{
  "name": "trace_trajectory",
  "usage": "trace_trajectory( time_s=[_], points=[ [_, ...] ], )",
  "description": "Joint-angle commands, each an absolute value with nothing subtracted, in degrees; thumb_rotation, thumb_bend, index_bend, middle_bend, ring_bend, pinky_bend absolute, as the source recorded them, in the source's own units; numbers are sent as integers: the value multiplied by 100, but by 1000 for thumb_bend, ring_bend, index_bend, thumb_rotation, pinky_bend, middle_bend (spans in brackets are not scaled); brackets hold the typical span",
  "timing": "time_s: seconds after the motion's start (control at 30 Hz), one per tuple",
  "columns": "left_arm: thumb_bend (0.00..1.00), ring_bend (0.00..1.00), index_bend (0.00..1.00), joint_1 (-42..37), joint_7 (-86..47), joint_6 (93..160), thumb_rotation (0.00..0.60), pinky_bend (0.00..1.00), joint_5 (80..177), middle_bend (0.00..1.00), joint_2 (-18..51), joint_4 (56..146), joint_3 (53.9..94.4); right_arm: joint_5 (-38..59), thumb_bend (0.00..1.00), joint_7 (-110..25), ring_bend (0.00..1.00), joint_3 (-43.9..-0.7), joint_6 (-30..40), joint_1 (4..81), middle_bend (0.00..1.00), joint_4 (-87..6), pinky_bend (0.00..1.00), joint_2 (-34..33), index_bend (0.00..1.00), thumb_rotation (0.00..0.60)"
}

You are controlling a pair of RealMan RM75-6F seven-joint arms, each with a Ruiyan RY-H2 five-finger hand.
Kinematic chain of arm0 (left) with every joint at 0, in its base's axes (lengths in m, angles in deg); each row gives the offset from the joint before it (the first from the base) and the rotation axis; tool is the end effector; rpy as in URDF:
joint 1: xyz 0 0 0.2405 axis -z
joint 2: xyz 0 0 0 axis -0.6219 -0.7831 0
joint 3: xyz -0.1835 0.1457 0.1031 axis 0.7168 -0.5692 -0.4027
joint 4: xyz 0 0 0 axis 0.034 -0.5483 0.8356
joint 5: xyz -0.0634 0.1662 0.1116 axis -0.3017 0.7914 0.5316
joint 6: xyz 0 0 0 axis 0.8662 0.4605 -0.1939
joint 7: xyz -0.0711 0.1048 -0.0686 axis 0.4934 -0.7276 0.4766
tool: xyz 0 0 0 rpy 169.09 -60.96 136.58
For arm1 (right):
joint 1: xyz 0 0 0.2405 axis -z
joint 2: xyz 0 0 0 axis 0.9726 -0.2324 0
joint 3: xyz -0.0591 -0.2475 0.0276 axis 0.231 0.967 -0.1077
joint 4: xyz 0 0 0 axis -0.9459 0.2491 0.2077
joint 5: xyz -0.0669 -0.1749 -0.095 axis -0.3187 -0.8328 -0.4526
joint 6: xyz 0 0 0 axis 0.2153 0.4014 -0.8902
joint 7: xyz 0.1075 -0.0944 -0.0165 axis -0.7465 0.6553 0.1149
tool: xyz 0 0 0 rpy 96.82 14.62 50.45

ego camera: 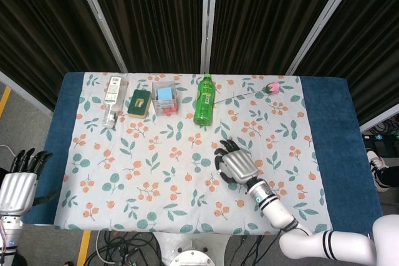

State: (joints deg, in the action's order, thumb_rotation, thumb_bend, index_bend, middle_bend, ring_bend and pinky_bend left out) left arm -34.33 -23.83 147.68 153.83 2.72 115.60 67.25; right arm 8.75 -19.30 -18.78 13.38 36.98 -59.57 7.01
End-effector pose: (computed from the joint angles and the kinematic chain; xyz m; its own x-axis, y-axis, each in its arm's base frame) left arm -0.3228 0.1722 0.1372 0.4793 0.0207 0.8774 0.8776 -0.0053 -0.4793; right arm -0.1303 -0.2905 -0.0431 0.3821 -0.3842 0.8405 -0.8829 -0.4205 0.2091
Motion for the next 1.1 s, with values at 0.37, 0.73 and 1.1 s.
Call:
trace_trajectory(
  time_s=[0.37, 0.73, 1.1],
  points=[
    [70, 38, 163, -3420, -2401, 14749, 600, 35, 15379, 135, 260, 11580, 6728, 934, 325, -1792, 0, -1860, 1282, 3689, 240, -5945, 0, 699, 459, 600],
    [70, 38, 163, -3410, -2407, 14768, 600, 35, 15368, 135, 242, 11594, 6760, 457, 336, -1760, 0, -1848, 866, 3796, 236, -6222, 0, 461, 419, 600],
    [69, 37, 163, -3359, -2258, 14806, 600, 34, 15278, 135, 384, 11447, 6897, -408, 354, -2365, 0, -1625, -947, 5041, 193, -6925, 0, -1248, 196, 600]
  ],
)
